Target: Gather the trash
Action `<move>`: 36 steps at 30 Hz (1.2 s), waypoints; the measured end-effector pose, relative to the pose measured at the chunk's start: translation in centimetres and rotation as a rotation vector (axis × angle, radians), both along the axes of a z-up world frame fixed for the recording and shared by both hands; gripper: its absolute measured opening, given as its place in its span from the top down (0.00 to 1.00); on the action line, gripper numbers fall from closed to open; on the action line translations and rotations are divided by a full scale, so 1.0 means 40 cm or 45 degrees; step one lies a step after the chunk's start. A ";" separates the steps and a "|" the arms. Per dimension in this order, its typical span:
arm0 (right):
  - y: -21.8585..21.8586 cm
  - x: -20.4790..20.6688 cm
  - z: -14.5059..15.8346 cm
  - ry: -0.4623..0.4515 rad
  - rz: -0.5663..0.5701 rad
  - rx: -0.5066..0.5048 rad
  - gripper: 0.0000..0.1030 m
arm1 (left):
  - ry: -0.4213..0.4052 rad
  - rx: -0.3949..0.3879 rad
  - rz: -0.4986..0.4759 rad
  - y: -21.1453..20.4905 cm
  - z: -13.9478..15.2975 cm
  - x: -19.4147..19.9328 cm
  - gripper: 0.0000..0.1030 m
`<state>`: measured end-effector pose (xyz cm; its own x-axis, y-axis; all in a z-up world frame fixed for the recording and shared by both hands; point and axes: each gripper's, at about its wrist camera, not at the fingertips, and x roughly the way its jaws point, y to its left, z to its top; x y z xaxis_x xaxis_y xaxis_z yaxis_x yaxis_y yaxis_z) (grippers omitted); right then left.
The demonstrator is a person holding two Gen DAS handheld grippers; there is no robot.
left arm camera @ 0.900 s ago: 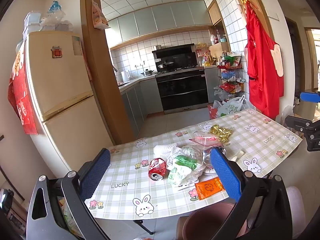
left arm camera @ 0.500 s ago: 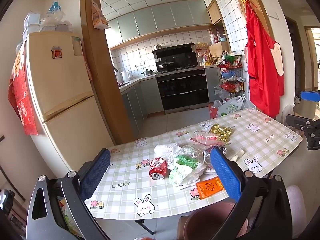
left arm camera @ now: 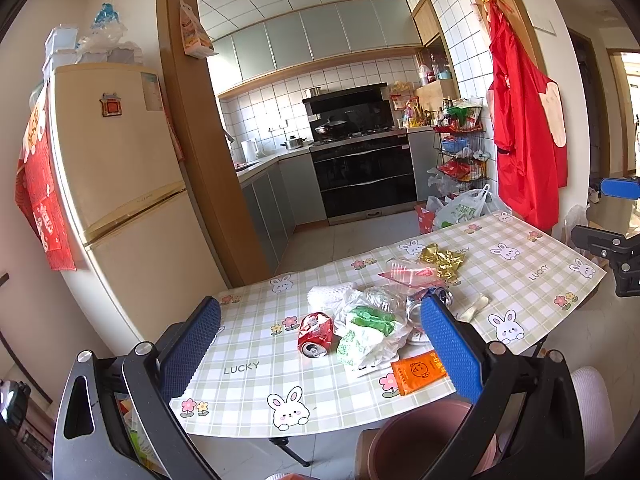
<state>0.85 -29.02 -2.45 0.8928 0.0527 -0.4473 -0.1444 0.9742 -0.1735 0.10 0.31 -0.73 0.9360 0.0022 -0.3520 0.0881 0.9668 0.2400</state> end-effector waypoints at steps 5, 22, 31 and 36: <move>-0.005 -0.002 -0.004 0.000 -0.001 0.001 0.05 | 0.000 0.002 0.003 0.000 -0.001 0.001 0.05; -0.003 -0.002 -0.004 0.001 0.000 0.000 0.05 | 0.003 0.014 0.001 -0.010 -0.002 -0.002 0.05; -0.003 -0.002 -0.005 0.002 0.000 -0.001 0.05 | 0.005 0.018 -0.001 -0.009 -0.006 -0.006 0.05; -0.004 -0.003 -0.006 0.002 -0.001 -0.001 0.05 | 0.006 0.019 0.000 -0.010 -0.006 -0.005 0.05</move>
